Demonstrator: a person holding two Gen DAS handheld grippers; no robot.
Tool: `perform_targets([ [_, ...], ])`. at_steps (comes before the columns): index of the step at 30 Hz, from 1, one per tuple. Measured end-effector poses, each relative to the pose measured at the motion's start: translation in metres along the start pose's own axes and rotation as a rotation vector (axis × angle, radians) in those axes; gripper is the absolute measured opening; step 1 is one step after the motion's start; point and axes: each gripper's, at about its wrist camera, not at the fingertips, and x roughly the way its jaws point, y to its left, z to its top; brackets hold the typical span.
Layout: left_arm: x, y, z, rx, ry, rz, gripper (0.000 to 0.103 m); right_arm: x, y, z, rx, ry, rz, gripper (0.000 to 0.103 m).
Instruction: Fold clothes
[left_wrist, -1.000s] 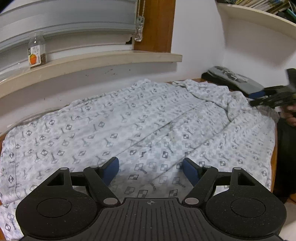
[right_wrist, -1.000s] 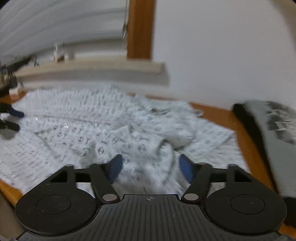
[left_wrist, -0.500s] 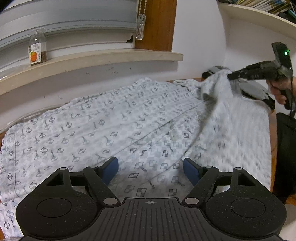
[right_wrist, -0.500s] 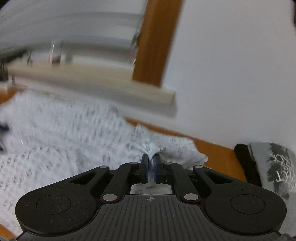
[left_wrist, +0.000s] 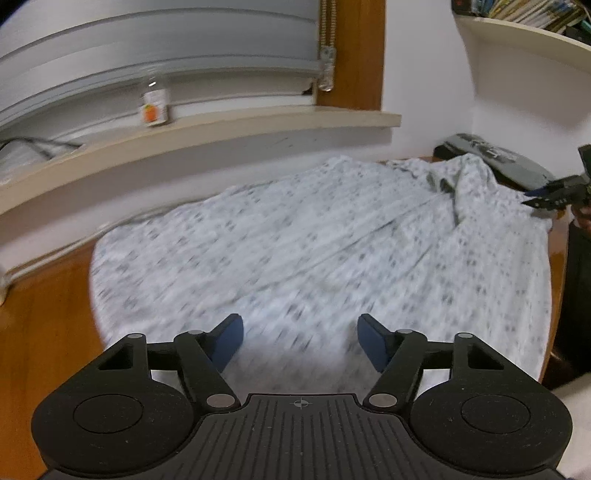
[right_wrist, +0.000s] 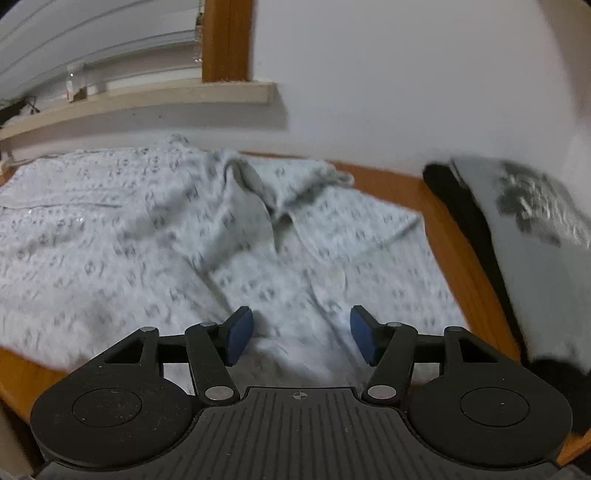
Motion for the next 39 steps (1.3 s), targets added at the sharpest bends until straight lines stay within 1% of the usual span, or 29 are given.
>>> perform_targets([
  [1, -0.003, 0.003, -0.004, -0.006, 0.0, -0.003, 0.071, -0.003, -0.004, -0.005, 0.013, -0.003, 0.018, 0.027],
  [2, -0.005, 0.006, -0.006, -0.014, 0.001, -0.006, 0.071, -0.008, -0.006, -0.007, 0.019, -0.005, -0.001, 0.004],
  [3, -0.006, 0.009, -0.008, -0.02, 0.0, -0.004, 0.071, -0.014, -0.009, -0.008, 0.024, -0.006, -0.029, 0.002],
  [6, -0.008, 0.014, -0.007, -0.029, -0.004, 0.004, 0.072, -0.039, -0.019, -0.012, 0.065, -0.017, -0.039, 0.002],
  [9, -0.006, 0.017, -0.003, -0.025, -0.003, 0.009, 0.072, -0.036, -0.017, -0.021, 0.028, 0.037, -0.05, 0.003],
  [10, -0.005, 0.018, -0.002, -0.022, -0.001, 0.014, 0.072, -0.032, -0.015, -0.02, 0.02, 0.046, -0.059, 0.004],
  [12, -0.003, 0.021, -0.003, -0.017, 0.006, 0.027, 0.069, -0.03, -0.009, -0.015, 0.013, 0.021, -0.085, 0.006],
  [13, -0.001, 0.022, -0.004, -0.014, 0.01, 0.035, 0.062, -0.03, -0.006, -0.011, 0.013, 0.0, -0.098, 0.014],
  [14, 0.0, 0.023, -0.005, -0.011, 0.014, 0.043, 0.059, -0.032, 0.0, -0.005, 0.004, -0.033, -0.126, 0.03],
  [15, -0.001, 0.024, -0.007, -0.008, 0.012, 0.041, 0.057, -0.032, 0.005, 0.0, -0.011, -0.063, -0.15, 0.039],
  [16, -0.002, 0.024, -0.007, -0.002, 0.009, 0.037, 0.05, -0.033, 0.012, 0.004, -0.027, -0.101, -0.161, 0.047],
  [17, -0.003, 0.023, -0.007, 0.005, 0.007, 0.034, 0.04, -0.033, 0.018, 0.009, -0.028, -0.136, -0.147, 0.047],
  [19, -0.005, 0.021, -0.007, 0.024, 0.009, 0.029, 0.024, -0.027, 0.029, 0.015, -0.008, -0.168, -0.057, 0.047],
  [21, -0.007, 0.019, -0.006, 0.046, 0.012, 0.027, 0.017, -0.017, 0.044, 0.019, -0.025, -0.168, 0.023, 0.047],
  [22, -0.008, 0.019, -0.006, 0.058, 0.01, 0.025, 0.013, -0.01, 0.053, 0.02, -0.045, -0.167, 0.046, 0.047],
  [23, -0.01, 0.021, -0.006, 0.051, 0.002, 0.023, 0.009, -0.004, 0.061, 0.022, -0.067, -0.166, 0.053, 0.048],
  [24, -0.013, 0.023, -0.005, 0.036, -0.008, 0.02, 0.008, 0.002, 0.069, 0.023, -0.088, -0.165, 0.057, 0.048],
  [25, -0.016, 0.026, -0.004, 0.022, -0.019, 0.018, 0.003, 0.008, 0.075, 0.025, -0.108, -0.171, 0.058, 0.049],
  [26, -0.018, 0.027, -0.002, 0.013, -0.031, 0.025, 0.002, 0.012, 0.078, 0.027, -0.111, -0.176, 0.051, 0.052],
  [29, -0.027, 0.031, 0.002, -0.007, -0.073, 0.057, 0.0, 0.025, 0.082, 0.033, -0.099, -0.183, 0.033, 0.054],
  [30, -0.029, 0.032, 0.003, -0.013, -0.086, 0.068, 0.0, 0.029, 0.081, 0.033, -0.087, -0.178, 0.033, 0.054],
  [31, -0.032, 0.033, 0.006, -0.022, -0.105, 0.1, 0.0, 0.034, 0.079, 0.032, -0.075, -0.161, 0.03, 0.054],
  [32, -0.034, 0.036, 0.009, -0.039, -0.115, 0.104, 0.0, 0.039, 0.077, 0.031, -0.064, -0.142, 0.026, 0.054],
  [33, -0.034, 0.039, 0.012, -0.051, -0.109, 0.087, 0.0, 0.044, 0.075, 0.03, -0.053, -0.122, 0.021, 0.054],
  [34, -0.032, 0.04, 0.014, -0.047, -0.091, 0.084, 0.0, 0.043, 0.074, 0.03, -0.041, -0.131, 0.024, 0.054],
  [35, -0.029, 0.039, 0.015, -0.035, -0.073, 0.096, 0.0, 0.042, 0.074, 0.03, -0.036, -0.133, 0.021, 0.059],
  [36, -0.026, 0.039, 0.015, -0.025, -0.061, 0.107, 0.0, 0.043, 0.075, 0.03, -0.033, -0.133, 0.017, 0.061],
  [38, -0.024, 0.039, 0.011, -0.022, -0.037, 0.104, 0.003, 0.046, 0.077, 0.029, -0.046, -0.112, 0.017, 0.062],
  [39, -0.025, 0.039, 0.008, -0.028, -0.027, 0.099, 0.011, 0.047, 0.079, 0.029, -0.057, -0.106, 0.019, 0.064],
])
